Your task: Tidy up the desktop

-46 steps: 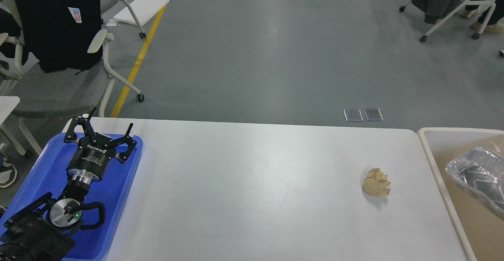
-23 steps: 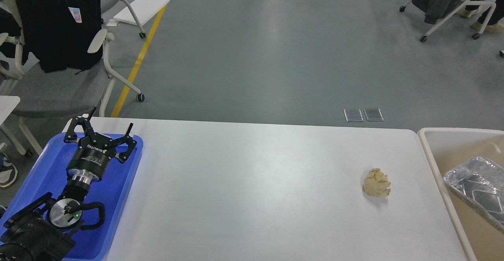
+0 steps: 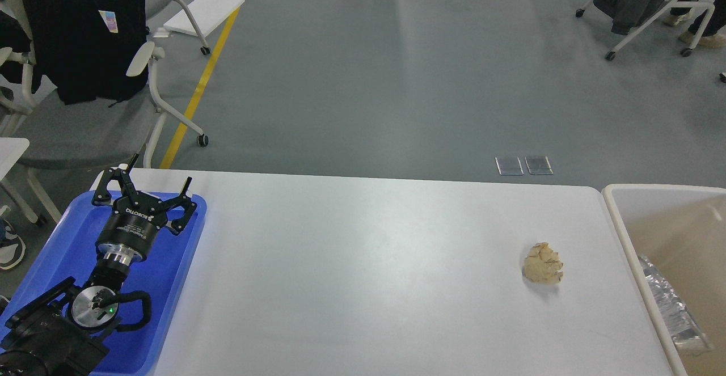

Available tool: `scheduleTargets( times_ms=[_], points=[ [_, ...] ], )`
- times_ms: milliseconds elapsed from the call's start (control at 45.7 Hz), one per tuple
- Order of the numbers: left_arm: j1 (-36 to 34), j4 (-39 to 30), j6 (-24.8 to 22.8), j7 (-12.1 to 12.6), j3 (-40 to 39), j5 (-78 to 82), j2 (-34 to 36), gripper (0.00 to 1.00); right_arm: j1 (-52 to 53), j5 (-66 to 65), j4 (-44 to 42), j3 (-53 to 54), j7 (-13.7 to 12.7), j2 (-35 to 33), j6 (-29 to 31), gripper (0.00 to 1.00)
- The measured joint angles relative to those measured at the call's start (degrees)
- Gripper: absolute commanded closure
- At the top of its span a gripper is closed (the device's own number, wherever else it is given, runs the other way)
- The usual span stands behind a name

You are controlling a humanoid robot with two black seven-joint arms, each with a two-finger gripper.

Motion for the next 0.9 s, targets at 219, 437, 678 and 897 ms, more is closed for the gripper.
scheduleTargets(
  times_ms=[219,437,678,897],
  points=[
    [0.0,0.0,0.0,0.1,0.0,0.0,-0.1,0.01,5.9,-0.6,2.7,-1.9,-0.1,-6.3,0.5,0.0],
    [0.0,0.0,0.0,0.1,0.0,0.0,-0.1,0.01,20.8,-0.8,7.5,-7.8,-0.1,-11.4,0.9,0.0],
    [0.0,0.0,0.0,0.1,0.0,0.0,-0.1,0.01,36.5,-1.0,9.6,-16.3,-0.1,-10.0,2.5,0.0],
    [0.0,0.0,0.0,0.1,0.0,0.0,-0.1,0.01,48.7,-1.6,12.1,-25.3,-0.1,-3.9,5.9,0.0]
  ],
)
